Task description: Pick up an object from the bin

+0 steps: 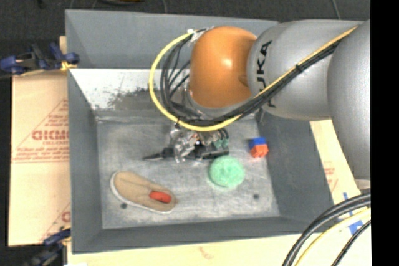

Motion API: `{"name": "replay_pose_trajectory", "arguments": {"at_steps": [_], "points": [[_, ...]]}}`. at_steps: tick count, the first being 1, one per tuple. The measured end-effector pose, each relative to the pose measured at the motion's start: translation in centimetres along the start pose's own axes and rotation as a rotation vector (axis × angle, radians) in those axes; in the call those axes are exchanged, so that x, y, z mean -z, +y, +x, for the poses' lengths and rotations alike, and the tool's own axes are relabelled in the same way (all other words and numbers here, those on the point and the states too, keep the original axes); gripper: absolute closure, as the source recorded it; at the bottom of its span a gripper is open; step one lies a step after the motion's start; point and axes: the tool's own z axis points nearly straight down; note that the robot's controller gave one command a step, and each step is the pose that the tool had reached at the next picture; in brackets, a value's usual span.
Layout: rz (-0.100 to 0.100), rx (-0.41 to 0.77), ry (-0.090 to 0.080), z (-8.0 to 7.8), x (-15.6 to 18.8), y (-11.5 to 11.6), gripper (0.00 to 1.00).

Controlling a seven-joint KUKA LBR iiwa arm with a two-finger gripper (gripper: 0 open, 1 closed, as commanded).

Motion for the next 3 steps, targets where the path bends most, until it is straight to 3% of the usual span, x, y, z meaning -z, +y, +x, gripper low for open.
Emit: {"name": "replay_pose_trajectory", "arguments": {"at_steps": [3], "points": [[-0.001, -0.007, 0.001, 0.01, -0.01, -0.01, 1.0]]}}
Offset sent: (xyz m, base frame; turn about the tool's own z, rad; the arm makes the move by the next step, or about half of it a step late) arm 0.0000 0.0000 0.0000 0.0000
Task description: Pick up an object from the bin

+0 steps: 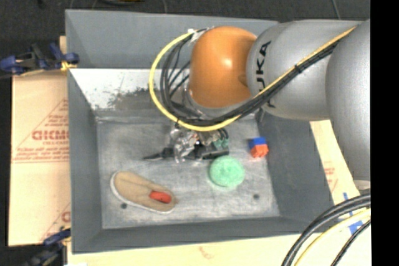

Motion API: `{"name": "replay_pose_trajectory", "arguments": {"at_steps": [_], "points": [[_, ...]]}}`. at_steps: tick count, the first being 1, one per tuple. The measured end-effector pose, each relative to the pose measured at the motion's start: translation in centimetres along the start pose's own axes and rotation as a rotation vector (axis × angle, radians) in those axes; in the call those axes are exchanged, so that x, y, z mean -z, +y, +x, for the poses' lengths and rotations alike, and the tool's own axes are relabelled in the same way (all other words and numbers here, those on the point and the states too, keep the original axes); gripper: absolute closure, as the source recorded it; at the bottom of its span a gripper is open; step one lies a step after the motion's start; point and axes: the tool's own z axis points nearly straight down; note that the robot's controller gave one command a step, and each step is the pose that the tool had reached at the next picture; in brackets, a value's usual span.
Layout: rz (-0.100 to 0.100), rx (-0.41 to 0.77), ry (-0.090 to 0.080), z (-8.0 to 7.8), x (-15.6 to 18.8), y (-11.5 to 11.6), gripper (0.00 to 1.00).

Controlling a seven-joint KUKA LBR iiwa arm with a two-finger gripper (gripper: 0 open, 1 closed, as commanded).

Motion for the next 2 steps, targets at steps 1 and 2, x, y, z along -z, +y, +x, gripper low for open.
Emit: {"name": "replay_pose_trajectory", "arguments": {"at_steps": [1, 2], "points": [[0.0, -0.001, 0.0, 0.0, 0.0, 0.0, 1.0], [0.0, -0.003, 0.0, 0.0, 0.0, -0.01, 1.0]]}}
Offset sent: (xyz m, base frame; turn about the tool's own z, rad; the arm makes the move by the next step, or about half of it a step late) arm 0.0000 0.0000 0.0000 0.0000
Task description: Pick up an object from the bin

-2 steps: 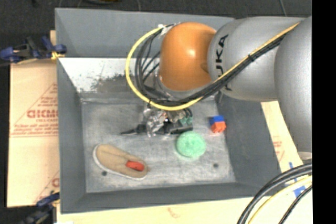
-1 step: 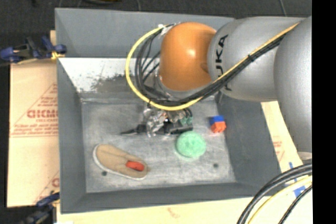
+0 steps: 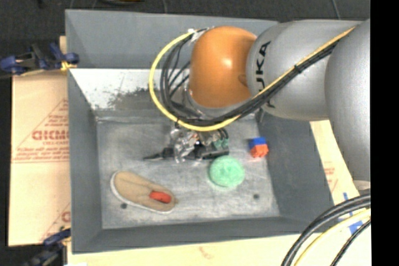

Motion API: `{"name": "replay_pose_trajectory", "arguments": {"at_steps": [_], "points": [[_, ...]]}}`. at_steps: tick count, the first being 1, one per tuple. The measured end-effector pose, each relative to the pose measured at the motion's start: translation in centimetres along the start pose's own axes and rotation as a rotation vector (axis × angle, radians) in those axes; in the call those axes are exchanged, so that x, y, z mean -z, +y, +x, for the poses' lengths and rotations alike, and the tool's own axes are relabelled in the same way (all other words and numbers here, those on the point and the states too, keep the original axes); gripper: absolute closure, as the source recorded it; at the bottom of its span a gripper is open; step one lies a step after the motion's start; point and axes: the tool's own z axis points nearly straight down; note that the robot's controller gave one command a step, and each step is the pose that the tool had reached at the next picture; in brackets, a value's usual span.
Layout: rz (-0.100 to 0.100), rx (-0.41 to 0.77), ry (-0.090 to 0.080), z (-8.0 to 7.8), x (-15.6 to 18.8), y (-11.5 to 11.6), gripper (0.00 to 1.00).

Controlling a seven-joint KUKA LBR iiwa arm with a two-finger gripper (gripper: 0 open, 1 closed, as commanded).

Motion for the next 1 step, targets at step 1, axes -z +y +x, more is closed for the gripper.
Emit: {"name": "replay_pose_trajectory", "arguments": {"at_steps": [1], "points": [[0.0, -0.001, 0.0, 0.0, 0.0, 0.0, 1.0]]}}
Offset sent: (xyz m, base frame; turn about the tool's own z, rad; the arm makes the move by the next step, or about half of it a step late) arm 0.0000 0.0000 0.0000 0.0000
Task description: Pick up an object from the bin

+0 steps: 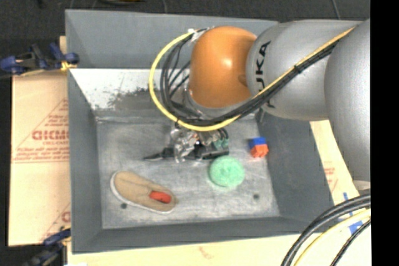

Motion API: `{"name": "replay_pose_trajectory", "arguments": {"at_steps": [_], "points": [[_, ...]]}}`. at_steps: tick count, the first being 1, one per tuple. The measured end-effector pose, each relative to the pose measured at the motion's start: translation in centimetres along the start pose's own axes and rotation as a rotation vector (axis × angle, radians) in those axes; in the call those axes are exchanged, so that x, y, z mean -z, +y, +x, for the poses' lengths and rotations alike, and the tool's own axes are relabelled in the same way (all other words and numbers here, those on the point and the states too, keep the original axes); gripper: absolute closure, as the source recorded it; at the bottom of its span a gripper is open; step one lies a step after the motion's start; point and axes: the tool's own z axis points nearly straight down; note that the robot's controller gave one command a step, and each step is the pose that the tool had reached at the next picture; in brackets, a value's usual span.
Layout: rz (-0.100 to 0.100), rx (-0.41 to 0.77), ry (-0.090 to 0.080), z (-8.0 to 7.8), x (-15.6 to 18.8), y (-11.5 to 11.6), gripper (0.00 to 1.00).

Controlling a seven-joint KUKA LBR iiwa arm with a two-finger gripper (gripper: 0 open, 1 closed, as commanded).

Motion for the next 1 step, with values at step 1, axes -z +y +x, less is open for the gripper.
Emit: {"name": "replay_pose_trajectory", "arguments": {"at_steps": [1], "points": [[0.0, -0.001, 0.0, 0.0, 0.0, 0.0, 1.0]]}}
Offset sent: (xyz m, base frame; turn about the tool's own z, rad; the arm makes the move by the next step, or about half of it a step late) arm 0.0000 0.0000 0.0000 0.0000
